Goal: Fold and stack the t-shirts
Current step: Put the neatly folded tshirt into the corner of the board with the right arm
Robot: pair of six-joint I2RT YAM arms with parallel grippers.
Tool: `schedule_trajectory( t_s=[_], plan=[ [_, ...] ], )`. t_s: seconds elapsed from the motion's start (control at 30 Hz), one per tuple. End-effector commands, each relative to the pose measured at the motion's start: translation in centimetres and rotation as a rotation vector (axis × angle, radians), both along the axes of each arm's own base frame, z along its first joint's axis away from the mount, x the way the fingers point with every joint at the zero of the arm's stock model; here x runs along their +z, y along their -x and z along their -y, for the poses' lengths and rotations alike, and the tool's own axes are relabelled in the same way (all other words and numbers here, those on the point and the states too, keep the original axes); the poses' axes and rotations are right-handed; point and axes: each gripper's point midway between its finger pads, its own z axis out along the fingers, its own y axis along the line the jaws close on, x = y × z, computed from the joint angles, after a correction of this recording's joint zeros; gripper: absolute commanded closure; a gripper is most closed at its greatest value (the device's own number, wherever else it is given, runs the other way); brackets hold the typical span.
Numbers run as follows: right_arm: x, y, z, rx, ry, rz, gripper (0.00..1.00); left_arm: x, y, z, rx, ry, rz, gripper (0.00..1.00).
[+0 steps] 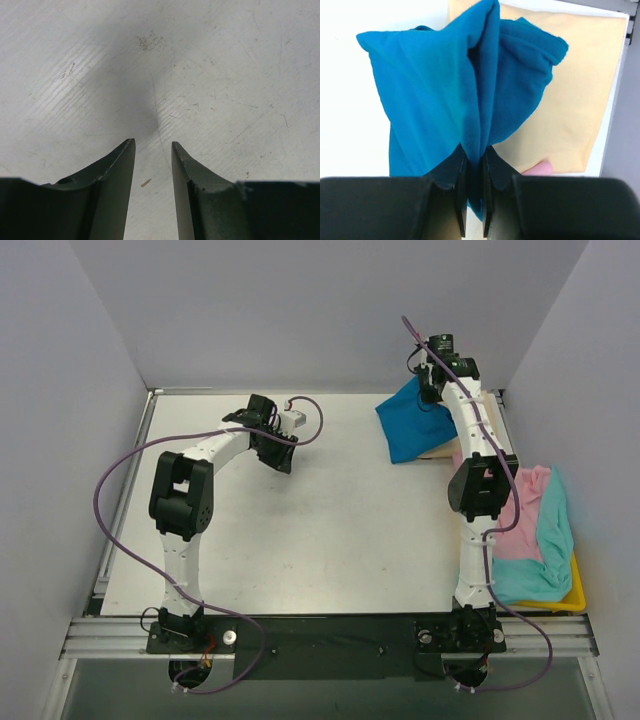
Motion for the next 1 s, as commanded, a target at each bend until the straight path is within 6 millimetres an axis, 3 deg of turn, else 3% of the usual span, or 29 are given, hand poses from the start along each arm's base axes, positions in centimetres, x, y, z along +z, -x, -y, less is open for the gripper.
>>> schedule_trajectory(
  t_s=[0.0,0.1,0.4,0.53,0.67,0.7,0.8,0.97],
  plan=[
    [6.9,0.0,1.9,-0.005,0.061,0.142,1.00,1.5,-0.7,-0.1,-0.007,-0.012,0.046,0.55],
    [6.9,0.4,3.1,-0.019,0.086,0.132,1.00,1.5,-0.8,-0.1,-0.012,-0.015,0.046,0.55],
    [9.8,0.4,5.1,-0.038,0.036,0.203,1.00,1.4,-0.4,-0.1,-0.018,-0.013,0.037,0.55],
    [8.3,0.7,5.9,-0.048,0.032,0.166,1.00,1.6,-0.4,-0.2,-0.020,-0.012,0.040,0.55],
    [8.3,0.6,5.7,-0.042,0.027,0.169,1.00,1.7,-0.3,-0.2,-0.024,-0.012,0.042,0.55],
    [8.4,0.6,7.3,-0.069,0.028,0.170,1.00,1.6,-0.2,-0.2,-0.025,-0.014,0.040,0.54],
    [7.7,0.4,8.3,-0.080,0.031,0.163,1.00,1.6,-0.1,-0.2,-0.027,-0.015,0.039,0.54],
    [4.6,0.0,10.5,-0.090,0.019,0.111,1.00,1.7,0.1,-0.4,-0.034,-0.022,0.039,0.54]
  ],
)
